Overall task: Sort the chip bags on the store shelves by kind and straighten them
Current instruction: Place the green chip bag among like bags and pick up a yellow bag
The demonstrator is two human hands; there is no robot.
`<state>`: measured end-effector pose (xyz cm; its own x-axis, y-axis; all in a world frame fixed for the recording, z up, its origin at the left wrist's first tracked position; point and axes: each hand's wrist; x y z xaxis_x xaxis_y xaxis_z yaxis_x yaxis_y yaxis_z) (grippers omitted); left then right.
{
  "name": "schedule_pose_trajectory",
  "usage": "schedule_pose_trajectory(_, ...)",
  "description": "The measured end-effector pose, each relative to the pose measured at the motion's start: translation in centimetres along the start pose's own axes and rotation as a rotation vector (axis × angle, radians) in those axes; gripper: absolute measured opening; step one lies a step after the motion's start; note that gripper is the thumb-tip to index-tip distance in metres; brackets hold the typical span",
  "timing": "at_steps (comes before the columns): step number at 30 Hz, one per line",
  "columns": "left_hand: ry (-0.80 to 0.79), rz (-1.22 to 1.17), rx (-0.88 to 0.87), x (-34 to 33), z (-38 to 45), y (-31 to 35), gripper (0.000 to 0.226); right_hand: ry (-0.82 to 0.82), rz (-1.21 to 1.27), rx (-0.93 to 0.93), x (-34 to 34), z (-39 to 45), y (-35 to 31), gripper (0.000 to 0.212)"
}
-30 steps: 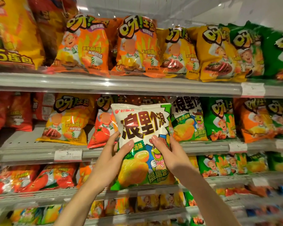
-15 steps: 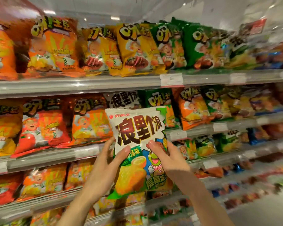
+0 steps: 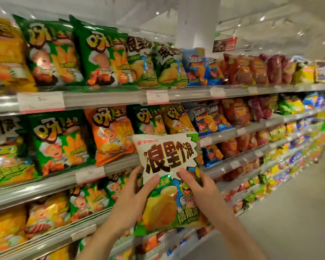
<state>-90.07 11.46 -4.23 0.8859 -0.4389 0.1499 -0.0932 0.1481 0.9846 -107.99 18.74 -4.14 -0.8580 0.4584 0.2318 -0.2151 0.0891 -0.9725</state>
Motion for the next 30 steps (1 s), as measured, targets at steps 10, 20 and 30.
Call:
schedule_pose_trajectory(10,-0.042,-0.017,0.002,-11.2,12.7,-1.2,0.08,0.083,-0.019,-0.043,10.1,10.7,3.2,0.05)
schedule_pose_trajectory(20,0.095,-0.002,0.0,-16.0,23.6,0.5,0.096,-0.057,-0.019,0.019,15.1,25.5,3.5,0.058)
schedule_pose_trajectory(30,0.355,0.05,0.011,-19.6,27.2,1.9,0.068,-0.305,0.093,-0.002,17.0,33.7,3.0,0.043)
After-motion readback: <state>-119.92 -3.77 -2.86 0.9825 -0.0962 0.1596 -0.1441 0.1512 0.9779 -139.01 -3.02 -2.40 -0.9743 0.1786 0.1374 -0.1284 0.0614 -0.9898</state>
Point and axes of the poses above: each hand's wrist, its own z-axis towards the middle knuckle, its own x-axis out of the back of the hand, y = z × x, and after that the axes turned 1 degree about -x, right-handed
